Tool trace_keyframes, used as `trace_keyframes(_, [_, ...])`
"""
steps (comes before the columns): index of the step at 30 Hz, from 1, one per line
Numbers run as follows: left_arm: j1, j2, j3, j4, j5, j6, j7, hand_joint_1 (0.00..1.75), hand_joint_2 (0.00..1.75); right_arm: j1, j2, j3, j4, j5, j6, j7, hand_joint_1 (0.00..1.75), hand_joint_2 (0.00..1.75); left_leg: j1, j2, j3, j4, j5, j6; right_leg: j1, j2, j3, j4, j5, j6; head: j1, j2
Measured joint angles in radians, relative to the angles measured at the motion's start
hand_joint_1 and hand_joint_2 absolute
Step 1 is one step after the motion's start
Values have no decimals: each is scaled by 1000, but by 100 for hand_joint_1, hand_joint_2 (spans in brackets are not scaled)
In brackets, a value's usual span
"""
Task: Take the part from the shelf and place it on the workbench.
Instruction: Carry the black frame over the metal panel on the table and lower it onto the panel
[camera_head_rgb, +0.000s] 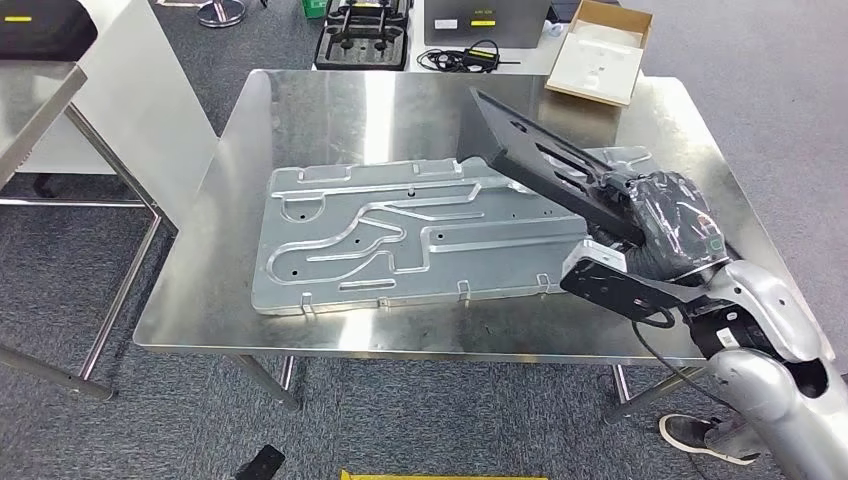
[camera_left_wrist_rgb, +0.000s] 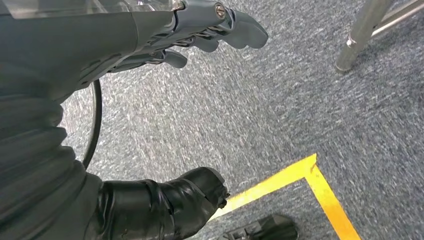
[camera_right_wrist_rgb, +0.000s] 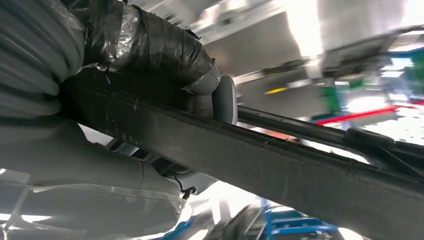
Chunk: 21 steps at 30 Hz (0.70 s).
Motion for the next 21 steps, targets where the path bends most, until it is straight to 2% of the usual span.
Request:
trace_keyframes(2, [0, 0, 0, 0, 0, -1, 2, 0, 175, -16, -14, 1, 9, 77, 42, 26, 175, 175, 1, -2, 0, 10, -7, -7, -6, -1, 49, -110, 66, 3, 0, 0])
trace_keyframes(3, [-1, 0, 0, 0, 0, -2, 3, 0, 175, -28, -19, 4, 14, 110, 63, 34, 175, 175, 0, -3, -4, 18, -12, -12, -6, -1, 78, -170, 87, 3, 0, 0])
trace_keyframes(4, [-1, 1, 0, 0, 0, -3, 4, 0, 175, -41, -23, 10, 19, 143, 85, 41, 175, 175, -2, -4, -8, 24, -16, -18, -6, 0, 98, -212, 99, 1, 0, 0])
trace_keyframes(5, [-2, 2, 0, 0, 0, -4, 5, 0, 175, -53, -25, 18, 24, 178, 109, 45, 175, 175, -4, -5, -11, 29, -18, -23, -4, 1, 106, -231, 99, -3, -1, 0])
trace_keyframes(8, [-3, 4, 0, 0, 0, -6, 8, 0, 175, -85, -27, 62, 46, 295, 184, 50, 175, 175, -4, -5, -16, 33, -20, -35, -3, 2, 105, -234, 99, -20, -2, 0])
trace_keyframes(9, [-3, 4, 0, 0, 0, -7, 8, 0, 175, -98, -27, 79, 55, 331, 204, 50, 175, 175, -3, -3, -22, 46, -30, -40, -4, 1, 106, -235, 100, -26, -4, 0])
trace_keyframes(11, [-5, 3, 0, 0, 0, -8, 8, 0, 175, -127, -24, 116, 73, 382, 235, 46, 175, 175, 0, -1, -64, 131, -77, -51, -5, -2, 107, -238, 101, -36, -8, 0])
trace_keyframes(13, [-6, 2, 0, 0, 0, -10, 8, 0, 175, -150, -16, 151, 95, 410, 257, 39, 175, 175, 2, 0, -129, 259, -128, -57, -1, -4, 107, -238, 99, -41, -11, 0])
trace_keyframes(14, [-5, 2, 0, 0, 0, -11, 8, 0, 175, -157, -10, 167, 106, 416, 264, 36, 175, 175, 2, 0, -152, 298, -134, -57, 1, -5, 107, -237, 99, -43, -11, 0])
trace_keyframes(15, [-5, 2, 0, 0, 0, -12, 8, 0, 175, -163, -4, 182, 116, 421, 269, 32, 175, 175, 2, 0, -158, 302, -121, -55, 3, -5, 108, -237, 98, -44, -11, 0])
trace_keyframes(16, [-5, 2, 0, 0, 0, -13, 7, 0, 175, -169, 3, 197, 124, 425, 273, 28, 175, 175, 1, 0, -144, 265, -91, -50, 5, -5, 110, -237, 97, -45, -11, 0])
trace_keyframes(18, [-8, 2, 0, 0, 0, -15, 6, 0, 175, -188, 21, 228, 139, 435, 280, 21, 175, 175, -4, 0, -82, 128, -21, -35, 9, -4, 114, -238, 95, -46, -10, 0])
trace_keyframes(19, [-11, 2, 0, 0, 0, -15, 6, 0, 175, -198, 31, 244, 146, 441, 283, 18, 175, 175, -8, 0, -55, 71, -1, -28, 10, -4, 115, -238, 95, -45, -10, 0])
trace_keyframes(20, [-14, 2, 0, 0, 0, -16, 5, 0, 175, -207, 41, 259, 152, 447, 286, 16, 175, 175, -11, 0, -39, 38, 6, -22, 10, -3, 115, -240, 95, -42, -9, 0])
trace_keyframes(21, [-16, 1, 0, 0, 0, -17, 5, 0, 175, -214, 51, 274, 160, 452, 288, 12, 175, 175, -13, 0, -34, 27, 3, -20, 9, -3, 114, -242, 96, -39, -9, 0])
